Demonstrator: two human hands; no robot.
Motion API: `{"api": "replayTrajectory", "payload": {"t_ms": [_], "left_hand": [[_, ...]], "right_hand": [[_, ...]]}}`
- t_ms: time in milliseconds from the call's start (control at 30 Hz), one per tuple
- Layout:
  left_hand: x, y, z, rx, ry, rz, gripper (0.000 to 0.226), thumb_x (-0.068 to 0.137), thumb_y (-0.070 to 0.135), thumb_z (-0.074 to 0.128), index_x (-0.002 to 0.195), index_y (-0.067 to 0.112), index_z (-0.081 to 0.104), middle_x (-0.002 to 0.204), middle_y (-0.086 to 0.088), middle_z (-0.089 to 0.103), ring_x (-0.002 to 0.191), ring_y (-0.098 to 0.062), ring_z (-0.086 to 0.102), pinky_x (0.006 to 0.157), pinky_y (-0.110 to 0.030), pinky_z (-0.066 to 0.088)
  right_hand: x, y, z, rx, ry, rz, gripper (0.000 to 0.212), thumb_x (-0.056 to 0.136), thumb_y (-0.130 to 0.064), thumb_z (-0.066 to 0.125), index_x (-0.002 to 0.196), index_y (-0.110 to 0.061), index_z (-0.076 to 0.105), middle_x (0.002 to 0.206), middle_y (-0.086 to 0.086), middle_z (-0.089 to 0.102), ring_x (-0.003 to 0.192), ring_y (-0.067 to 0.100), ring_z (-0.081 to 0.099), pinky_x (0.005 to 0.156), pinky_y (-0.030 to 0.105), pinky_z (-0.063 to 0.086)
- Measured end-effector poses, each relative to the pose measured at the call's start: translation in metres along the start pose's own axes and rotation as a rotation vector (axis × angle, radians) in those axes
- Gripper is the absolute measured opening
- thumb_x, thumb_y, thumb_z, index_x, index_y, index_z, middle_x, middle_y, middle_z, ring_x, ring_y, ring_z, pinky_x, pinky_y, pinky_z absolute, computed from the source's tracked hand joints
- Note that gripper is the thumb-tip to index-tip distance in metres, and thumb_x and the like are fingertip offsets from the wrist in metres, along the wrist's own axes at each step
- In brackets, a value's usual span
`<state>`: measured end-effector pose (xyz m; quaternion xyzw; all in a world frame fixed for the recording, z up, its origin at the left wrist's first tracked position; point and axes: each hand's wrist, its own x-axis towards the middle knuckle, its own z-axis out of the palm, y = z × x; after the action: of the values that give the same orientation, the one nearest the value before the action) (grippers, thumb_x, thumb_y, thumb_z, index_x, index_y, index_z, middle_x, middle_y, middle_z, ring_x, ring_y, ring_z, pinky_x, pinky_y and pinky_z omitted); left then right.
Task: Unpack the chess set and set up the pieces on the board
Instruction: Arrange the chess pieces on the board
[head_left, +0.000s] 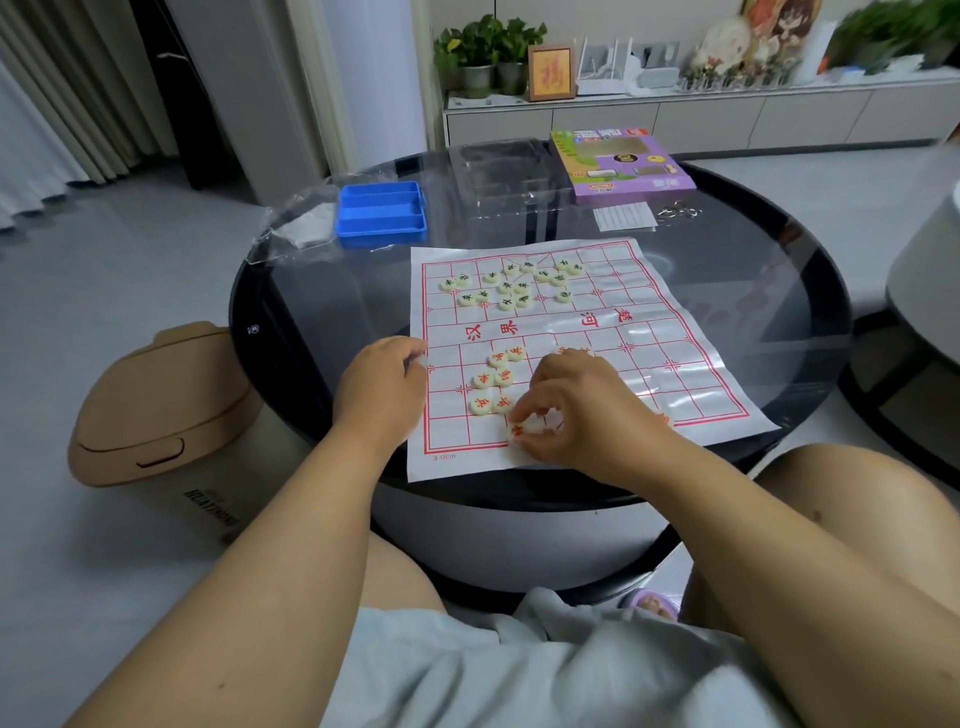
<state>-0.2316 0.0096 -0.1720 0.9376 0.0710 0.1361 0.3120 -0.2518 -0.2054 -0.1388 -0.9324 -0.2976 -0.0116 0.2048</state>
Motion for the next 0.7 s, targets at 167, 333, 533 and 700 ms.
{"api": "replayTrajectory", "payload": {"t_ms": [167, 333, 533, 700], "left_hand": [[-0.001, 0.0, -0.002, -0.002, -0.009, 0.003, 0.025, 0.1, 0.024, 0.044, 0.11, 0.022, 0.067, 0.111, 0.01, 0.063, 0.092, -0.011, 0.062, 0.061, -0.021, 0.049], [0.0, -0.001, -0.001, -0.022, -0.022, -0.005, 0.023, 0.1, 0.026, 0.046, 0.111, 0.023, 0.065, 0.111, 0.01, 0.063, 0.09, -0.011, 0.065, 0.058, -0.02, 0.05], [0.0, -0.001, -0.001, -0.026, -0.021, -0.015, 0.023, 0.1, 0.026, 0.046, 0.112, 0.023, 0.065, 0.112, 0.01, 0.063, 0.09, -0.012, 0.064, 0.055, -0.017, 0.045], [0.0, -0.001, -0.001, -0.027, -0.021, -0.014, 0.022, 0.1, 0.026, 0.046, 0.113, 0.024, 0.064, 0.111, 0.01, 0.062, 0.09, -0.011, 0.064, 0.054, -0.016, 0.043]], "right_hand": [[-0.001, -0.003, 0.003, -0.004, -0.034, -0.022, 0.03, 0.082, -0.041, 0.068, 0.109, -0.029, 0.071, 0.108, -0.009, 0.057, 0.097, 0.009, 0.043, 0.088, 0.031, 0.041], [-0.001, 0.003, -0.007, 0.048, 0.04, 0.037, 0.033, 0.078, -0.04, 0.072, 0.109, -0.028, 0.071, 0.096, -0.013, 0.053, 0.091, 0.006, 0.044, 0.082, 0.024, 0.041], [-0.002, 0.002, -0.001, 0.016, -0.015, 0.023, 0.03, 0.079, -0.043, 0.07, 0.107, -0.03, 0.072, 0.103, -0.011, 0.057, 0.093, 0.008, 0.044, 0.086, 0.03, 0.044], [0.002, 0.003, -0.002, 0.019, 0.023, 0.021, 0.027, 0.081, -0.042, 0.068, 0.105, -0.029, 0.072, 0.1, -0.011, 0.057, 0.091, 0.007, 0.044, 0.086, 0.031, 0.043]]}}
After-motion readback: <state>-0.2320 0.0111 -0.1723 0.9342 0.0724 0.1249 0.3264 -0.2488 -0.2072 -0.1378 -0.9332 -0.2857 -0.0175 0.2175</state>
